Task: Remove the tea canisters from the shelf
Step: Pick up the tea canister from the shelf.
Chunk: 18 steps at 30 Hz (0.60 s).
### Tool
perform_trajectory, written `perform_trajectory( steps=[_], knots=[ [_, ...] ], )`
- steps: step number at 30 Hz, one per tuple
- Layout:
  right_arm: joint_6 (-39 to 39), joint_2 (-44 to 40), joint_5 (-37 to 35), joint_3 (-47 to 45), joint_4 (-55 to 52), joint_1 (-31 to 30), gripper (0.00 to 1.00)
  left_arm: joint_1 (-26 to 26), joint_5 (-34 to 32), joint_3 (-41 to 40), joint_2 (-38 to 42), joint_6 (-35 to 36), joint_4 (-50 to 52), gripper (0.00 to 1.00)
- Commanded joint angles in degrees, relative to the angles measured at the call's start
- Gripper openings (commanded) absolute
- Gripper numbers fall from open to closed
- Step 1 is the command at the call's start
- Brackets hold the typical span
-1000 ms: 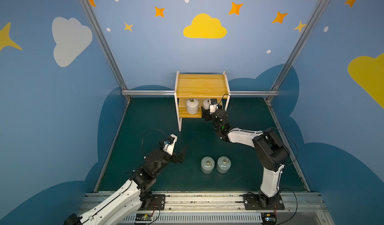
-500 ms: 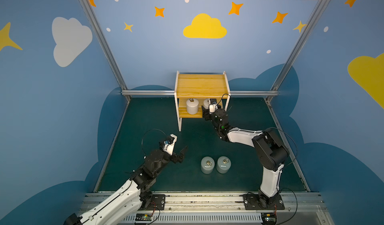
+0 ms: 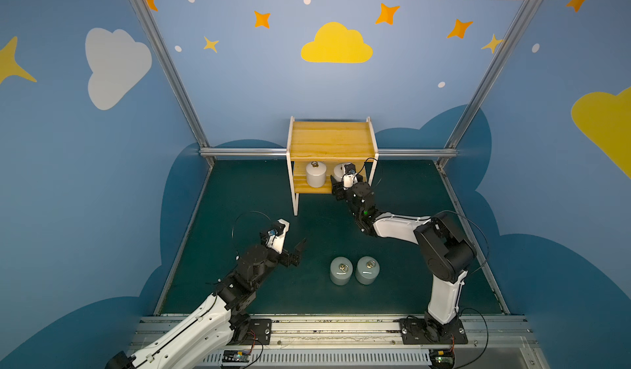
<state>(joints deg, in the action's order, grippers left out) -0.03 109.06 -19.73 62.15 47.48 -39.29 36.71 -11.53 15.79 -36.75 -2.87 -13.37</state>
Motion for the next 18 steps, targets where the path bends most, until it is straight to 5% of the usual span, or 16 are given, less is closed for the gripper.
perform_trajectory(
  steps=[1, 18],
  knots=[
    [-0.3, -2.8, -0.58, -1.48, 0.88, -1.2, 0.66, -0.49, -0.4, 0.2, 0.41, -0.38, -0.43, 1.0],
    [-0.45, -13.44, -2.0, -8.48, -2.74, -7.46, 0.64, -1.56, -1.7, 0.27, 2.13, -0.27, 0.09, 1.0]
  ],
)
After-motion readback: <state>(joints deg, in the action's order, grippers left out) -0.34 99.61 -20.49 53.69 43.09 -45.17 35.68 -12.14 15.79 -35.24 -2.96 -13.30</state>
